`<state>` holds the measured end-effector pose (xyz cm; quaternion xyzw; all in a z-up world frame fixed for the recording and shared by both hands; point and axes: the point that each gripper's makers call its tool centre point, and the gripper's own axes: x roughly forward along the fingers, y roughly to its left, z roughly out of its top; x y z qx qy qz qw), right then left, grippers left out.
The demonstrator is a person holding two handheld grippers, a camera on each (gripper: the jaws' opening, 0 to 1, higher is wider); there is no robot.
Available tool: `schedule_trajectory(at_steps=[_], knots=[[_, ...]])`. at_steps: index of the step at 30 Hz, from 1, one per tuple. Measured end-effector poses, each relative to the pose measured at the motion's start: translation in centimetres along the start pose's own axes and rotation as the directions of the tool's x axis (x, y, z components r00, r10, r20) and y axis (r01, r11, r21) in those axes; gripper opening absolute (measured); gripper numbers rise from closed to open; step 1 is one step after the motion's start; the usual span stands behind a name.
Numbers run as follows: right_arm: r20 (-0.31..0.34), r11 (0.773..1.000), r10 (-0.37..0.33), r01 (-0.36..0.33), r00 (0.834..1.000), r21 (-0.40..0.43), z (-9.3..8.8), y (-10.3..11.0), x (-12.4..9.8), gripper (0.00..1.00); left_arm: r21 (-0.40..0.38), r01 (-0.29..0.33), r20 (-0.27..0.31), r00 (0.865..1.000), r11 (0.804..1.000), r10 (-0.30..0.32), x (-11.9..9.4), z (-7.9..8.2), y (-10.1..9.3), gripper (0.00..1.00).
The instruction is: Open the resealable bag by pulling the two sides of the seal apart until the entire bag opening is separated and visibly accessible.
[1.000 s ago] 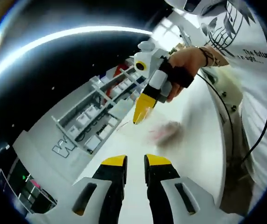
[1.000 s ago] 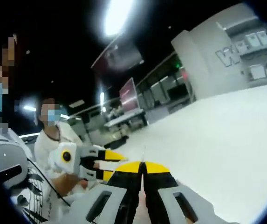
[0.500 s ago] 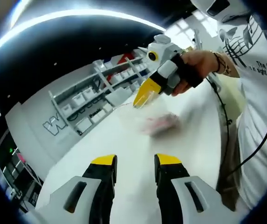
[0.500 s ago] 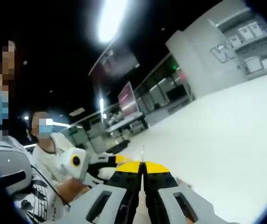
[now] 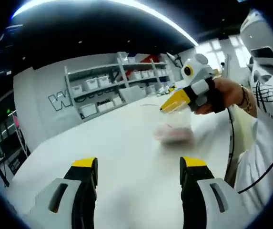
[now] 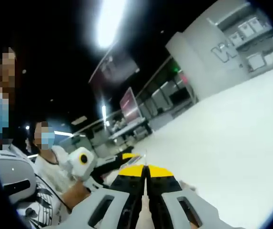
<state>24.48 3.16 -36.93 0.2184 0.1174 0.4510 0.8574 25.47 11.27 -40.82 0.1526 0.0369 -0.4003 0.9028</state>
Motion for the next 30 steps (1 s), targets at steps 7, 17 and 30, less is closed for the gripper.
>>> schedule_trajectory(at_steps=[7, 17, 30], knots=[[0.013, 1.000, 0.005, -0.006, 1.000, 0.019, 0.3, 0.0, -0.1, 0.00, -0.059, -0.025, -0.006, 1.000, 0.998, 0.025, -0.2, -0.4, 0.8, 0.88], [0.043, 1.000, 0.002, -0.002, 0.999, 0.012, 1.8, 0.0, -0.7, 0.00, -0.207, -0.063, -0.033, 0.998, 0.976, 0.057, -1.0, -1.1, 2.1, 1.00], [0.058, 1.000, 0.001, -0.001, 0.998, -0.006, 3.1, 0.3, -0.7, 0.00, -0.224, -0.115, -0.065, 0.993, 0.968, 0.103, -1.7, -2.0, 3.0, 1.00]])
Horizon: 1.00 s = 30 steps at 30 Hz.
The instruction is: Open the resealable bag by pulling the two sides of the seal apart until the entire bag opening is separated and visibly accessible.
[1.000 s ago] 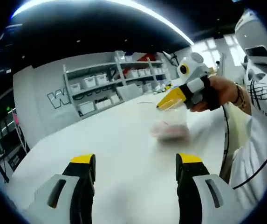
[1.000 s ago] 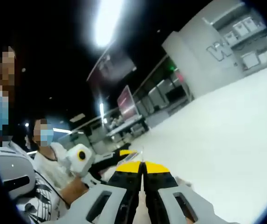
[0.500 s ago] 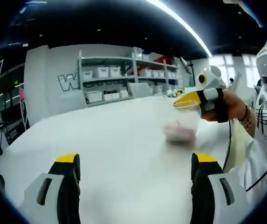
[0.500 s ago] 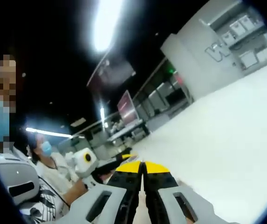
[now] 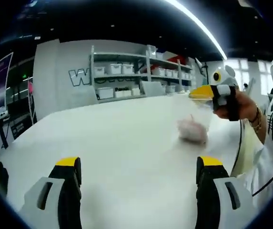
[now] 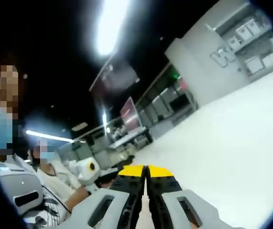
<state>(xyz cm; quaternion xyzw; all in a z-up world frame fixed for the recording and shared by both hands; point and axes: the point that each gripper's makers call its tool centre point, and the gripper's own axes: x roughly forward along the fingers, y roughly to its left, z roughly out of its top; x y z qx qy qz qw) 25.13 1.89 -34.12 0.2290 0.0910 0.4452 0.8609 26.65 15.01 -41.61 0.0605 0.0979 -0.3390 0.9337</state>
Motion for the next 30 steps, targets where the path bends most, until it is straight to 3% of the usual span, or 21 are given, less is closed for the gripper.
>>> schedule_trajectory(at_steps=[22, 30], knots=[[-0.002, 1.000, 0.016, -0.016, 1.000, -0.019, 2.3, 0.0, 0.7, 0.00, 0.001, -0.020, 0.011, 1.000, 1.000, 0.020, -0.4, -0.2, 0.6, 1.00], [-0.022, 0.999, 0.015, -0.015, 1.000, -0.028, 2.1, -0.1, 1.4, 0.00, -0.001, -0.020, 0.020, 1.000, 1.000, 0.020, -0.5, 0.1, 0.6, 1.00]])
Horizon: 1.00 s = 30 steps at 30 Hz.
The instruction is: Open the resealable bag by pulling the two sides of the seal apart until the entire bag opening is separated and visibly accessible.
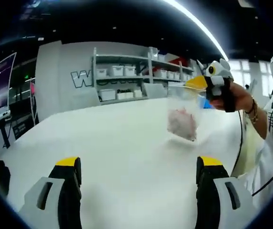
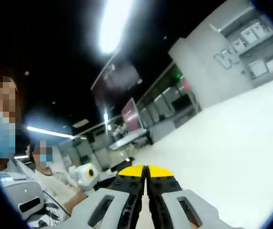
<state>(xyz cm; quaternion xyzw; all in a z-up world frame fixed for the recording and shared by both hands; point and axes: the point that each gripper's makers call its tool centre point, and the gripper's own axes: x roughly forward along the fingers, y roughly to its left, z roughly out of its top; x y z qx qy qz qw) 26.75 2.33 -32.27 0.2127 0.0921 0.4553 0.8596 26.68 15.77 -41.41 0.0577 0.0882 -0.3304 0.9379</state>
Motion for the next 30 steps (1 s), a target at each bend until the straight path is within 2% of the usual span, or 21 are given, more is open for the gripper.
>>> schedule_trajectory(at_steps=[15, 30], knots=[[-0.008, 0.999, -0.024, 0.024, 1.000, -0.029, 1.0, -1.2, 0.7, 0.00, -0.009, -0.004, 0.010, 1.000, 1.000, 0.004, 0.0, 0.1, 0.2, 1.00], [0.004, 0.994, -0.086, 0.086, 0.996, -0.071, 1.8, -3.2, 1.0, 0.00, -0.018, -0.002, 0.016, 1.000, 1.000, 0.002, 0.1, 0.2, 0.2, 1.00]])
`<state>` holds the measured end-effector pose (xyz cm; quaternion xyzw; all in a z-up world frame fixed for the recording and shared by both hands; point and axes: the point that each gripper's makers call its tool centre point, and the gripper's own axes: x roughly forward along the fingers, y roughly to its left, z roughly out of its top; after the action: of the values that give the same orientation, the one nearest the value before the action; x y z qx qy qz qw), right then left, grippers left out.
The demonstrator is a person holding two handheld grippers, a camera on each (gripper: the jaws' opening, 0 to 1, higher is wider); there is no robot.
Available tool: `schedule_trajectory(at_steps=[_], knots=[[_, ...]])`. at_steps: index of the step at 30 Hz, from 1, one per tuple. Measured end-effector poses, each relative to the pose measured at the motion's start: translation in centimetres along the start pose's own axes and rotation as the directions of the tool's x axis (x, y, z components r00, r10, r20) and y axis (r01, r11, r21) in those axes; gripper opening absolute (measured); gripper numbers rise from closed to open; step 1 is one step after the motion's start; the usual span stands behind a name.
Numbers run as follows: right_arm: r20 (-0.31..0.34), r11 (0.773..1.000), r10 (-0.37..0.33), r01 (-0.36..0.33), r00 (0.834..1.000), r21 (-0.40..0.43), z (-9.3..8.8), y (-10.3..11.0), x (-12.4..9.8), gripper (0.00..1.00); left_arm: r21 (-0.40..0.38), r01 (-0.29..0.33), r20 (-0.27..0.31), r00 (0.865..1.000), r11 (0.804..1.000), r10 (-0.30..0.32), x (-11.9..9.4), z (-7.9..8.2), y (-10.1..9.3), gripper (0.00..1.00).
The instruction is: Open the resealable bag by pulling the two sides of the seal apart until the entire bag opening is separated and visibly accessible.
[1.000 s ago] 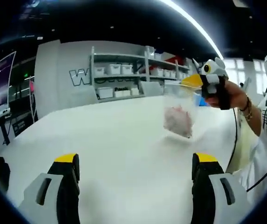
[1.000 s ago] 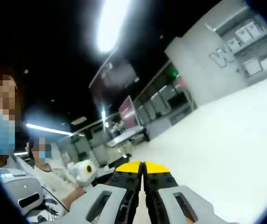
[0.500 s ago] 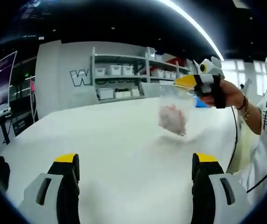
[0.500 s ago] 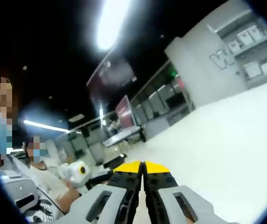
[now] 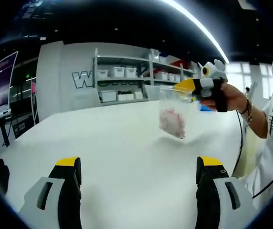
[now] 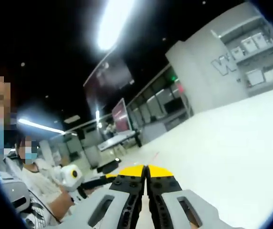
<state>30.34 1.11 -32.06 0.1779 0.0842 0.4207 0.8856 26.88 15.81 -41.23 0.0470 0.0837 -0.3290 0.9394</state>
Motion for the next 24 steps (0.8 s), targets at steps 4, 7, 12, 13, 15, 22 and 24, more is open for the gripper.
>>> schedule_trajectory(at_steps=[4, 7, 12, 13, 15, 22, 24], knots=[[-0.001, 1.000, -0.007, 0.007, 1.000, -0.004, 0.1, -0.4, 0.2, 0.00, -0.003, 0.000, -0.003, 1.000, 1.000, 0.000, 0.1, -0.1, 0.0, 1.00], [0.003, 1.000, -0.014, 0.014, 1.000, -0.004, 0.3, -0.7, 0.2, 0.00, -0.004, -0.001, -0.005, 1.000, 1.000, 0.001, 0.1, -0.2, 0.0, 1.00], [0.004, 1.000, -0.026, 0.026, 1.000, -0.016, 0.9, -1.3, 0.5, 0.00, -0.003, -0.003, -0.003, 1.000, 1.000, 0.003, 0.0, 0.0, 0.1, 1.00], [0.002, 0.999, -0.030, 0.030, 1.000, -0.017, 1.0, -1.5, 0.5, 0.00, -0.003, -0.003, -0.002, 1.000, 1.000, 0.003, 0.0, 0.0, 0.1, 1.00], [0.000, 0.999, -0.036, 0.036, 0.999, -0.021, 1.1, -1.7, 0.6, 0.00, -0.003, -0.002, 0.000, 1.000, 1.000, 0.002, 0.0, 0.0, 0.0, 1.00], [-0.001, 0.997, -0.067, 0.066, 0.998, -0.039, 2.0, -3.0, 0.8, 0.00, -0.003, -0.003, 0.004, 1.000, 1.000, 0.003, -0.1, 0.1, 0.0, 1.00], [0.003, 0.996, -0.074, 0.074, 0.997, -0.041, 2.3, -3.4, 0.8, 0.00, -0.002, -0.002, 0.007, 1.000, 1.000, 0.002, -0.1, 0.2, 0.0, 1.00]])
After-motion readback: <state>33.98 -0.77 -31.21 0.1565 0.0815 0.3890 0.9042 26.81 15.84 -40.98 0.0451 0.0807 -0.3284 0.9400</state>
